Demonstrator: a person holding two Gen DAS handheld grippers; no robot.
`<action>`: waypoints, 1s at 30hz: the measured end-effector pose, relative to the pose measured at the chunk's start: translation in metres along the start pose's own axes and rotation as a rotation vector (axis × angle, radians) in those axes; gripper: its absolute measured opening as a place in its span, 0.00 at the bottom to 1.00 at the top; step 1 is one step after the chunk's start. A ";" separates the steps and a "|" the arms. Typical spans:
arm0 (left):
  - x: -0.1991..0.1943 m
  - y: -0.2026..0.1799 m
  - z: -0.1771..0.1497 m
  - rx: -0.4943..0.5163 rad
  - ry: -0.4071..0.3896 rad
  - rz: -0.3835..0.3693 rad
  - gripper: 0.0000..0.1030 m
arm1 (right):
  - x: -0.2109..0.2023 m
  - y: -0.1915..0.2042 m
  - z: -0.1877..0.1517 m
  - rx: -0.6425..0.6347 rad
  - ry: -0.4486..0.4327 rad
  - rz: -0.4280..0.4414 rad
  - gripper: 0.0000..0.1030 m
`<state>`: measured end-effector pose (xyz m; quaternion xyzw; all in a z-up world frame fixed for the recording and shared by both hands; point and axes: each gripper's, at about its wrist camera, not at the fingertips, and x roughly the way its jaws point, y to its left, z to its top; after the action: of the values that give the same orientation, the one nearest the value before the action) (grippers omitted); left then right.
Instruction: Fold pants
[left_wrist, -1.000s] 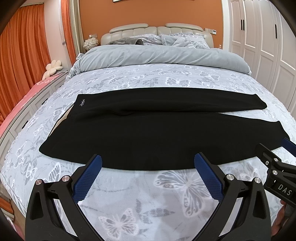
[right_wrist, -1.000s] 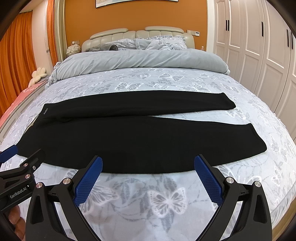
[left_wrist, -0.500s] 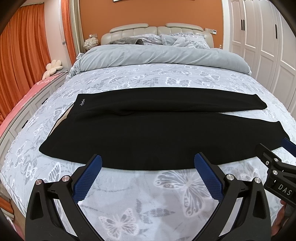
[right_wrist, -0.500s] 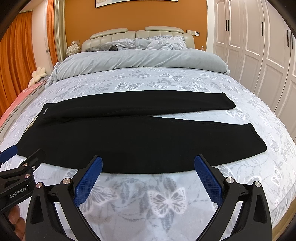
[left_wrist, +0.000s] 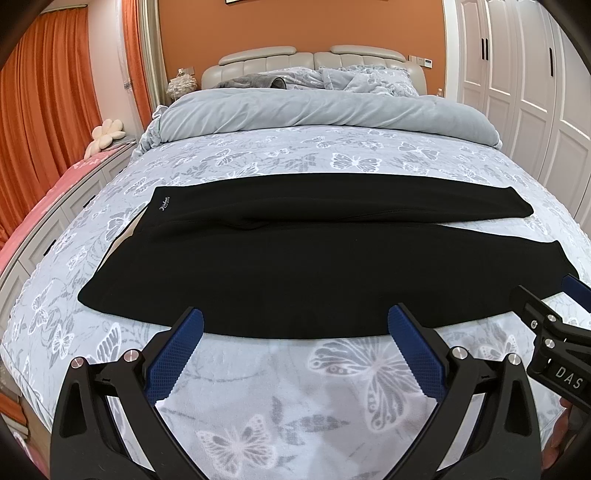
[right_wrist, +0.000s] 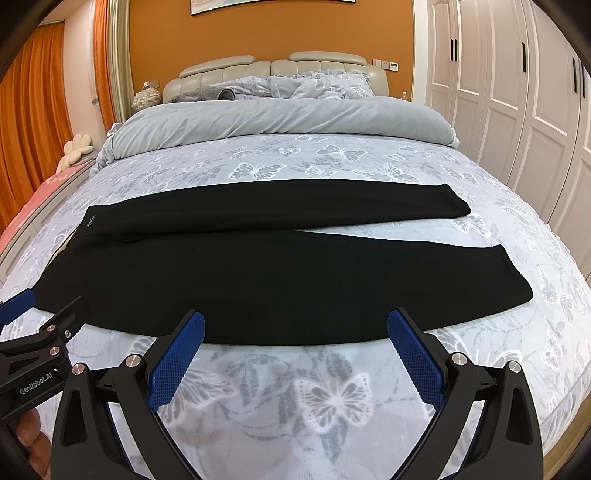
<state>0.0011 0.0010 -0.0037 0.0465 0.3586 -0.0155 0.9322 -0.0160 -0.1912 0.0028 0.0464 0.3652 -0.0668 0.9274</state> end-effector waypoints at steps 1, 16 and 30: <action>0.000 0.000 0.000 0.000 0.000 0.000 0.95 | 0.000 0.000 0.000 0.001 0.000 0.000 0.95; 0.004 -0.001 -0.002 0.002 0.010 -0.009 0.95 | 0.000 0.001 0.000 0.002 0.004 0.000 0.95; 0.025 0.008 0.015 0.016 0.053 -0.073 0.95 | 0.035 -0.048 0.031 0.029 0.103 0.059 0.95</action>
<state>0.0297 0.0077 -0.0090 0.0412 0.3846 -0.0510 0.9208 0.0222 -0.2455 -0.0005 0.0739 0.4098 -0.0421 0.9082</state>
